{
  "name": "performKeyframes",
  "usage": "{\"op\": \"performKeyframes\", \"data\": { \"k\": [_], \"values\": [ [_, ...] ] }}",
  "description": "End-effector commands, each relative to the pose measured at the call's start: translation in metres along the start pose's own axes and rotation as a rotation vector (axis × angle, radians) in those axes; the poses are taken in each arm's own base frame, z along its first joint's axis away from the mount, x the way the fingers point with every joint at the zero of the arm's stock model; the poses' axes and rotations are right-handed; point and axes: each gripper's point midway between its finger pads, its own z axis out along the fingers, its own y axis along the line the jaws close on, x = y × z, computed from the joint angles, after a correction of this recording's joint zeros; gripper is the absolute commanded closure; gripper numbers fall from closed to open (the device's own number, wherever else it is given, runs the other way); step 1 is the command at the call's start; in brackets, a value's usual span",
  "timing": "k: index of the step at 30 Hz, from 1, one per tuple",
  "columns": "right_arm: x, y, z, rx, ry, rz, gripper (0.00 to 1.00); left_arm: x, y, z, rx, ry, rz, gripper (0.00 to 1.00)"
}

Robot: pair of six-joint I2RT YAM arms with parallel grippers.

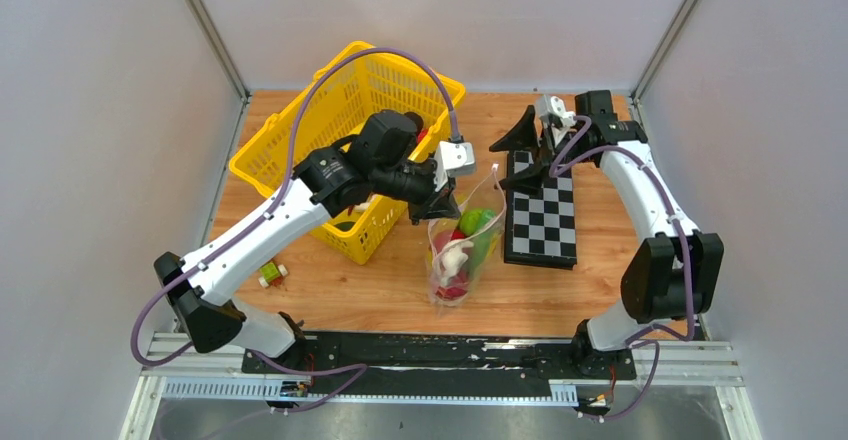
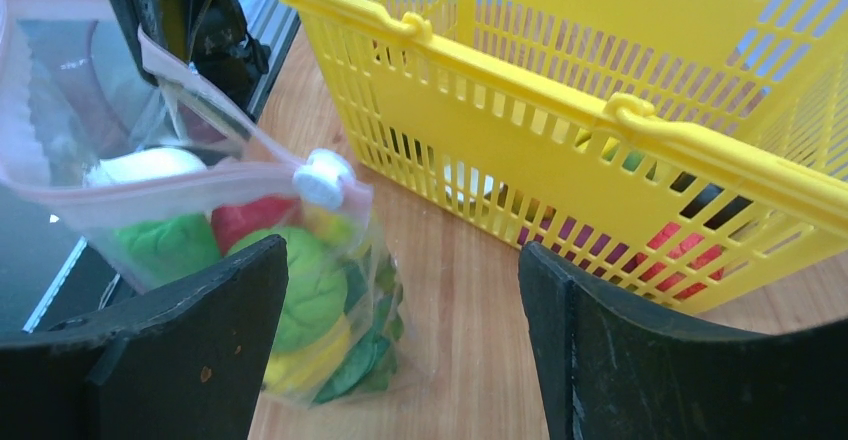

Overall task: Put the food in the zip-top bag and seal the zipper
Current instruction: Zip the zipper food storage bag at the center of the board.

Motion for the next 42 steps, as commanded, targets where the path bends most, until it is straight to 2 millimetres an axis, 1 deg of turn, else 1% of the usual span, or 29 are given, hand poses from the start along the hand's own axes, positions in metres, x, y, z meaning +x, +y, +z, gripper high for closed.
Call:
{"op": "performKeyframes", "data": {
  "k": [1, 3, 7, 8, 10, 14, 18, 21, 26, 28, 30, 32, 34, 37, 40, 42],
  "values": [
    [-0.018, 0.019, 0.015, -0.078, -0.055, -0.077, 0.15, -0.021, -0.005, 0.000, 0.059, -0.041, 0.077, 1.00],
    [-0.018, 0.021, 0.019, -0.090, -0.057, -0.064, 0.15, -0.023, -0.005, 0.002, 0.071, -0.042, 0.080, 1.00],
    [-0.009, 0.028, 0.022, -0.101, -0.054, -0.053, 0.18, -0.026, 0.000, 0.001, 0.042, -0.050, 0.094, 1.00],
    [-0.006, 0.032, 0.022, -0.101, -0.057, -0.046, 0.21, -0.025, 0.001, 0.001, 0.036, -0.051, 0.096, 1.00],
    [-0.005, 0.040, 0.021, -0.098, -0.065, -0.059, 0.30, -0.024, 0.002, 0.001, 0.025, -0.050, 0.096, 1.00],
    [-0.013, 0.050, 0.020, -0.096, -0.077, -0.073, 0.42, -0.024, 0.004, 0.001, 0.021, -0.057, 0.092, 1.00],
    [-0.014, 0.055, 0.020, -0.092, -0.096, -0.064, 0.48, -0.031, 0.001, -0.003, 0.022, -0.093, 0.101, 1.00],
    [-0.016, 0.055, 0.021, -0.091, -0.106, -0.045, 0.56, -0.030, 0.000, -0.004, 0.018, -0.099, 0.096, 1.00],
    [-0.014, 0.056, 0.019, -0.088, -0.101, -0.029, 0.55, -0.030, -0.003, -0.008, 0.014, -0.118, 0.095, 1.00],
    [-0.011, 0.055, 0.018, -0.083, -0.100, -0.020, 0.45, -0.031, -0.004, -0.010, 0.009, -0.123, 0.098, 1.00],
    [-0.009, 0.052, 0.015, -0.068, -0.104, -0.010, 0.44, -0.031, -0.005, -0.012, 0.010, -0.127, 0.101, 1.00],
    [-0.008, 0.048, 0.012, -0.054, -0.112, 0.005, 0.47, -0.032, -0.006, -0.013, 0.012, -0.132, 0.104, 1.00],
    [-0.008, 0.046, 0.011, -0.045, -0.122, 0.015, 0.52, -0.032, -0.006, -0.012, 0.016, -0.134, 0.105, 1.00],
    [-0.006, 0.048, 0.010, -0.044, -0.122, 0.022, 0.54, -0.031, -0.005, -0.010, 0.014, -0.129, 0.104, 1.00],
    [-0.007, 0.050, 0.009, -0.039, -0.127, 0.014, 0.61, -0.030, -0.005, -0.009, 0.016, -0.130, 0.101, 1.00],
    [-0.007, 0.048, 0.008, -0.034, -0.126, 0.019, 0.68, -0.029, -0.005, -0.009, 0.017, -0.128, 0.099, 1.00]
  ]
}}
